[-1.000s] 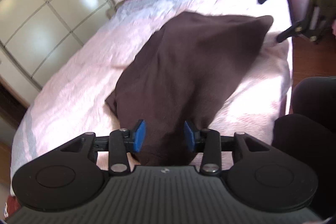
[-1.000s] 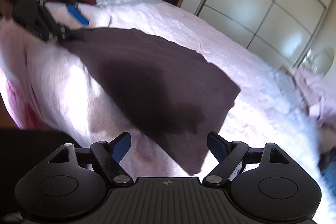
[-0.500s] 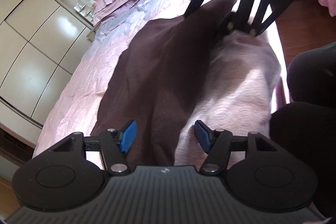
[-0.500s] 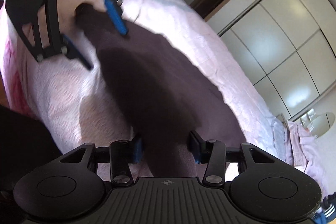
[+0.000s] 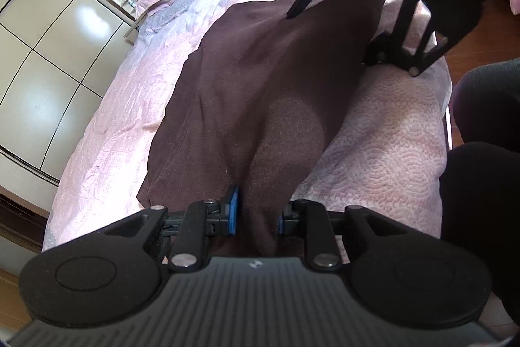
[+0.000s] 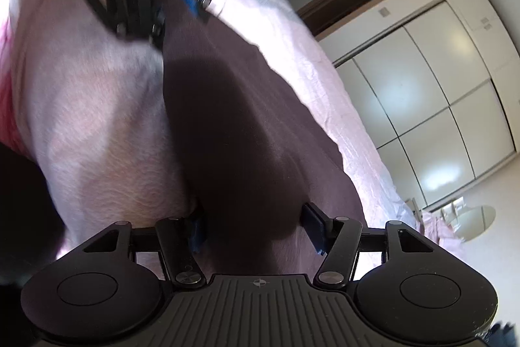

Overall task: Fold clothes
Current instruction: 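Grasp the folded shirt ends with both grippers and lift it, then carry the held shirt with both grippers over the stack of folded clothes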

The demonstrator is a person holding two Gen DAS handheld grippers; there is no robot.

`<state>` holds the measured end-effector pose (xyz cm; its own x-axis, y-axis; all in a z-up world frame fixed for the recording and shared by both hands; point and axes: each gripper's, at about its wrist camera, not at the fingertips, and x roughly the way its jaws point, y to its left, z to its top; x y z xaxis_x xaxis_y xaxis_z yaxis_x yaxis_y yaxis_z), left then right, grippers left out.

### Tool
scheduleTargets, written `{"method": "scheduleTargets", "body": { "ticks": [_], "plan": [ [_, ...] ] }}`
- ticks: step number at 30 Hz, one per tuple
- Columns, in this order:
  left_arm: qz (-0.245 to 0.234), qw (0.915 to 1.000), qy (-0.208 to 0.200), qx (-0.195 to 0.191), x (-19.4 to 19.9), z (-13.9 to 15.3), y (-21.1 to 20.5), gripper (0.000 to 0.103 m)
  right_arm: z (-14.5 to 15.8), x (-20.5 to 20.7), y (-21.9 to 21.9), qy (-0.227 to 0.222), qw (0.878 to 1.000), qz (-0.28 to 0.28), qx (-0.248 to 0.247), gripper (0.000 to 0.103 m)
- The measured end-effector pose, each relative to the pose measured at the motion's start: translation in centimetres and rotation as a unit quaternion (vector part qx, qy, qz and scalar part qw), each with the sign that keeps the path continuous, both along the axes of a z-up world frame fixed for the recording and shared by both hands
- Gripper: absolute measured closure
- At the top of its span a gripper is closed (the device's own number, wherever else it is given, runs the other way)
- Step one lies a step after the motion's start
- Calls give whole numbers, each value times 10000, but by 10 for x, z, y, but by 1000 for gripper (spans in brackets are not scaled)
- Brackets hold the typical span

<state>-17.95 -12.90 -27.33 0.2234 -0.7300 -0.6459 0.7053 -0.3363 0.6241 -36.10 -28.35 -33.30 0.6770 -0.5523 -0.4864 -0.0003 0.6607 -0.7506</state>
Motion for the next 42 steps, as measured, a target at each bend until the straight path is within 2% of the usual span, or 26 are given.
{"method": "scheduleTargets", "body": {
  "ticks": [4, 6, 9, 17, 24, 26, 29, 34, 37, 42],
  "plan": [
    [19, 10000, -60, 67, -3, 1, 0, 83, -1, 5, -9, 71, 9999, -24, 100, 45],
    [22, 9999, -97, 94, -6, 0, -2, 83, 2, 5, -12, 21, 9997, -58, 243, 55],
    [-2, 9998, -158, 131, -8, 1, -2, 83, 8, 1, -15, -148, 9990, -82, 417, 63],
    [-426, 9976, -462, 302, -8, 20, -14, 90, 38, -14, -22, -614, 9968, 207, 478, 66],
    [-777, 9942, -256, 704, 4, 52, -43, 91, 66, -20, -47, -740, 9917, 456, 945, 68],
    [-827, 9924, -213, 882, 4, 69, -49, 92, 81, -17, -52, -589, 9910, 439, 1119, 68],
    [-859, 9905, 12, 1077, 1, 114, -57, 92, 120, -15, -62, -276, 9886, 289, 1454, 69],
    [-1128, 9851, 385, 1237, -10, 205, -81, 92, 207, -35, -69, 165, 9816, -109, 1899, 69],
    [-1480, 9809, 514, 1157, -25, 247, -104, 92, 260, -51, -73, 362, 9770, -440, 2052, 69],
    [-2301, 9681, 692, 708, -64, 309, -164, 92, 335, -90, -97, 397, 9725, -1206, 1951, 69]
  ]
}}
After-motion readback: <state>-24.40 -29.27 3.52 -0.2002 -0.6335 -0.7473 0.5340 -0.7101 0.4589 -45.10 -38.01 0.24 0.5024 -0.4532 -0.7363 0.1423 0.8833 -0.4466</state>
